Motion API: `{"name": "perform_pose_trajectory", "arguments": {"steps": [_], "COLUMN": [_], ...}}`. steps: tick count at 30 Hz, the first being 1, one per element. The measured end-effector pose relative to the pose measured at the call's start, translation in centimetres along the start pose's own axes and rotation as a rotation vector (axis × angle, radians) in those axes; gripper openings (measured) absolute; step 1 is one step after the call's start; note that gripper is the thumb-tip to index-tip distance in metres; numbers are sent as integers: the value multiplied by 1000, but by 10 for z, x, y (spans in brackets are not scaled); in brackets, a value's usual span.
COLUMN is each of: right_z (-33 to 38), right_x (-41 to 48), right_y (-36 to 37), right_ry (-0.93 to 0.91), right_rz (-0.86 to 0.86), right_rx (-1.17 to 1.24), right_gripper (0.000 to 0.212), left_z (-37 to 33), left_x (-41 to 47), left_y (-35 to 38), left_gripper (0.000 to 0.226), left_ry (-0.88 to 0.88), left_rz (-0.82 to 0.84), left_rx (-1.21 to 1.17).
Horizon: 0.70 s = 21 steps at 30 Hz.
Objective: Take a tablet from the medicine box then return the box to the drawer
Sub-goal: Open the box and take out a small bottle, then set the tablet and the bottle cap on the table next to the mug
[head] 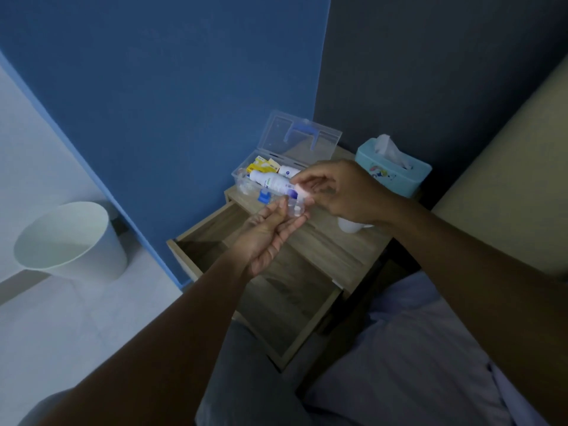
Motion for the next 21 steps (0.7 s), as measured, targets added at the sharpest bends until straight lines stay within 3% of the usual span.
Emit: {"name": "perform_pose_trajectory", "arguments": {"steps": [3,10,12,17,21], "right_z": [-24,-115,-138,-174,-197], "right_x": [-3,-35,-49,-80,-88], "right_y": [-8,13,26,59,80], "right_ry": [33,270,330,420,464], "right_rz": [-79,-369,-430,-531,-534], "right_rx": [47,172,168,106,166], "right_gripper": [47,26,21,23,20], "left_z": [14,45,52,61,67], "left_x": [8,34,42,63,76], "left_y": [-10,-25,-33,-46,-49], "left_gripper": [30,44,47,31,35], "left_ry": [-35,-46,-18,112,255], "left_rz": [-5,-33,-63,-88,85], "left_rx": [-6,205,369,715,1325]}}
Point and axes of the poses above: each hand's wrist, its own x-axis towards the middle knuckle, its own y-axis out of the palm, z = x × y, the point moved 6 cm from there along x, towards the middle knuckle, and after that the axes turned 7 degrees about y, right-handed, at the moved point
